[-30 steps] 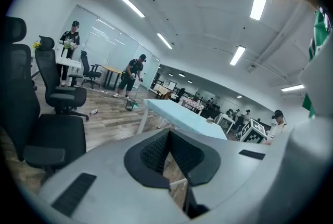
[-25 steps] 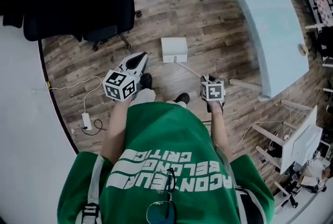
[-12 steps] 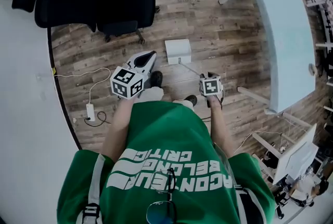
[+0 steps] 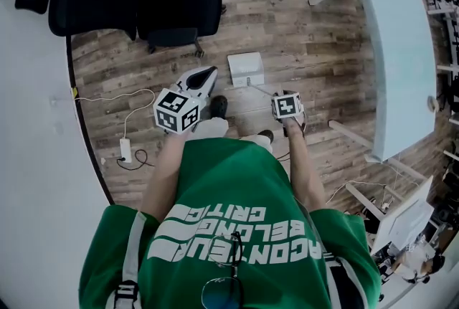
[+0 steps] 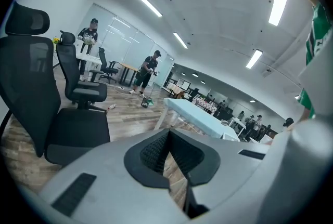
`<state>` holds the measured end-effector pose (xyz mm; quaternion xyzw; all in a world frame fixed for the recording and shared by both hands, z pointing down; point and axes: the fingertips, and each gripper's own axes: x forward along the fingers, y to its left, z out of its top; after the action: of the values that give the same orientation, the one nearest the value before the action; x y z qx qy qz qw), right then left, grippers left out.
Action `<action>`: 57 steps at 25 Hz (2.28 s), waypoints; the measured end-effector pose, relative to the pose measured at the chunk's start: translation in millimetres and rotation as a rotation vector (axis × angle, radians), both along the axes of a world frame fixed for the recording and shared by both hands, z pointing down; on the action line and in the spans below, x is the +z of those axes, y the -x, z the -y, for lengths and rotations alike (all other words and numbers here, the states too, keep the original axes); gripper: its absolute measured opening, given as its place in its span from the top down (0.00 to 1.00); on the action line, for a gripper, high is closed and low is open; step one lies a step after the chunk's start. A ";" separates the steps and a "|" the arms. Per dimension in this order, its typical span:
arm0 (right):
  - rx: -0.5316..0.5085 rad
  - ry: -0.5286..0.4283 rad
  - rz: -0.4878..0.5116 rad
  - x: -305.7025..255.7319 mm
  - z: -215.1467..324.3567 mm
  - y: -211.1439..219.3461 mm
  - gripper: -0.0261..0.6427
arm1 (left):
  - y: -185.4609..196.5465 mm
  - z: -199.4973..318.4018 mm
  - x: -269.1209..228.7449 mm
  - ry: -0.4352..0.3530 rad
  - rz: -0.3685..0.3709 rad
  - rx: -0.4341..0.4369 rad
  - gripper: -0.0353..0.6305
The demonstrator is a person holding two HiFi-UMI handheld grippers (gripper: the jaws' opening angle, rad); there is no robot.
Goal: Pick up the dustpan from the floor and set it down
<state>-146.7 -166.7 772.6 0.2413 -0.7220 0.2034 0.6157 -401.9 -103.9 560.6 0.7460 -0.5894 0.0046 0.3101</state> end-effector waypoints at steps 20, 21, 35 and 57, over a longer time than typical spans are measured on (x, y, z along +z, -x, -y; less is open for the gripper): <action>-0.053 -0.008 -0.079 46.7 29.3 38.5 0.77 | 38.0 21.9 12.2 0.037 -0.003 -0.016 0.96; -0.056 -0.007 -0.088 46.7 29.9 38.4 0.77 | 37.1 23.2 12.6 0.036 -0.004 -0.013 0.96; 0.008 0.058 -0.033 23.6 39.3 45.2 0.70 | 34.9 33.0 11.4 0.022 -0.008 -0.008 0.96; 0.127 -0.233 0.482 -160.8 67.2 -1.9 0.68 | -92.5 77.3 -18.4 -0.031 0.017 0.165 0.96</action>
<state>-144.8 -234.0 611.8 0.3000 -0.8496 0.2087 0.3803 -309.4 -181.2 542.2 0.7966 -0.5284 0.0272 0.2923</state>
